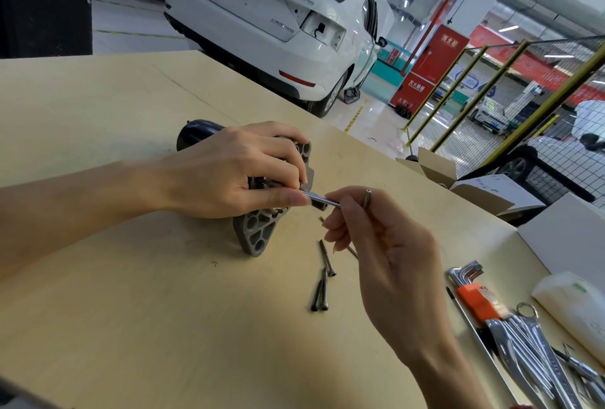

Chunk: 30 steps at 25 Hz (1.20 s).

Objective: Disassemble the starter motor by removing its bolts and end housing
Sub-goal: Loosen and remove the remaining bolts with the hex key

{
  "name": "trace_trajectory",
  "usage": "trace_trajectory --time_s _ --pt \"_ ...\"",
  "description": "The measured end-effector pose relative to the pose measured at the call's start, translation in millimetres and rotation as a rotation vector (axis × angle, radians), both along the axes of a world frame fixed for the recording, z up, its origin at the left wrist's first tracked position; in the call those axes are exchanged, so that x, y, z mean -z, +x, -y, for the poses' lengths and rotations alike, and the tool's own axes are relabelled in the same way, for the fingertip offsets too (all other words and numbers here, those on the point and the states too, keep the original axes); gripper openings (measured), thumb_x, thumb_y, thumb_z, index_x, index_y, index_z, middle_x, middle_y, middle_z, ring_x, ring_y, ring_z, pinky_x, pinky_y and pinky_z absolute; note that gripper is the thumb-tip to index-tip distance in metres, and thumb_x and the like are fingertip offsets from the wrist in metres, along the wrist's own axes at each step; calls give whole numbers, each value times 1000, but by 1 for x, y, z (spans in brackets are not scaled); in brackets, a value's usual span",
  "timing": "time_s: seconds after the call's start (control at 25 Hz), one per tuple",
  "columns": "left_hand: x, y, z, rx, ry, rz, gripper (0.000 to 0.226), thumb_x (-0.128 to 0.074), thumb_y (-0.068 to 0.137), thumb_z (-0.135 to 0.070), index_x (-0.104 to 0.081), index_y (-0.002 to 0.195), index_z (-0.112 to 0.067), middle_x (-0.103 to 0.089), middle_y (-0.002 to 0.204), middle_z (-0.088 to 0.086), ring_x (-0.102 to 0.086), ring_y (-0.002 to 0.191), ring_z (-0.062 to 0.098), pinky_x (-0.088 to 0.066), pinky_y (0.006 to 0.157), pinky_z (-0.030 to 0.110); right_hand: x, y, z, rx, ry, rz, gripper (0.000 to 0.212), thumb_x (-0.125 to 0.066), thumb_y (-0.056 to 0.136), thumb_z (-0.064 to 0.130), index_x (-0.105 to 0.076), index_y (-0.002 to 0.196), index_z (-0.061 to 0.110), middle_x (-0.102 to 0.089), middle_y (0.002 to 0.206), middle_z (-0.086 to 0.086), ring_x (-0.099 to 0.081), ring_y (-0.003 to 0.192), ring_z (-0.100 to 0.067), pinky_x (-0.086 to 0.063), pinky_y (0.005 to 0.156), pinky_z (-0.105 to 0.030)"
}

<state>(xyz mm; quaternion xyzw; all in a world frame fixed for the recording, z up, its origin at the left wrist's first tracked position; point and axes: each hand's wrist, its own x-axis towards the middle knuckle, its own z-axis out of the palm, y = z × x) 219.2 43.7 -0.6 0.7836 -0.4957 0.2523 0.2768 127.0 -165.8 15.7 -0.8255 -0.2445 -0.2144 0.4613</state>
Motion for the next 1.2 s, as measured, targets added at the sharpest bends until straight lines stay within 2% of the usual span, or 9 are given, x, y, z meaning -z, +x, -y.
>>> trace_trajectory --time_s 0.24,0.36,0.44,0.6,0.72,0.84,0.96,1.12,1.2 --pt "0 0 0 23 2 -3 29 -54 97 -37 -74 98 -16 -69 106 -4 -49 132 26 -45 103 51 1 8 18 45 -424 453 28 -54 93 -8 -69 110 9 -68 97 3 -64 86 -14 -49 71 -28" --pt "-1 0 -1 27 5 2 29 -54 97 -36 -75 97 -16 -70 107 -4 -48 133 27 -45 102 51 2 11 23 100 -606 610 28 -56 92 -8 -69 114 4 -70 106 -1 -64 90 -21 -48 74 -31" --pt "0 0 0 23 -7 16 29 -54 96 -35 -75 95 -14 -70 106 -2 -50 131 27 -46 102 51 -1 10 21 110 -509 525 20 -55 99 11 -69 112 6 -69 98 1 -62 85 -18 -47 73 -27" --pt "1 -2 3 -1 0 57 31 -55 96 -36 -76 91 -13 -70 104 -2 -52 129 29 -47 99 52 -4 0 8 96 -167 69 39 -47 95 49 -67 84 18 -60 68 4 -56 64 -12 -42 59 -22" --pt "2 -2 2 -5 -3 72 30 -56 96 -35 -75 90 -14 -70 104 -2 -51 130 29 -48 98 52 -11 -1 8 12 -28 -312 43 -53 89 52 -65 73 15 -56 57 -4 -52 55 -13 -41 53 -29" --pt "2 -1 2 -4 -4 72 29 -56 96 -35 -75 89 -14 -70 103 -3 -52 129 29 -48 98 51 -17 -2 11 -74 45 -445 33 -52 93 39 -67 75 15 -58 59 1 -53 57 -9 -43 55 -22" --pt "1 0 1 7 -6 73 29 -55 96 -34 -74 90 -13 -70 102 -2 -53 128 29 -48 100 51 -13 -1 13 -74 -72 -257 23 -52 101 19 -69 86 14 -63 67 5 -57 62 -6 -46 57 -22" --pt "0 -1 0 20 13 45 29 -56 95 -38 -74 89 -15 -70 105 -3 -50 131 29 -47 100 52 -11 8 25 101 -602 413 19 -59 94 -2 -71 105 8 -68 91 3 -60 80 -18 -48 68 -31" --pt "-1 -1 0 35 8 27 29 -55 95 -36 -74 89 -15 -71 106 -2 -51 131 30 -47 101 52 -10 9 26 130 -616 472 20 -59 96 5 -71 111 9 -69 100 2 -60 87 -20 -47 73 -31"
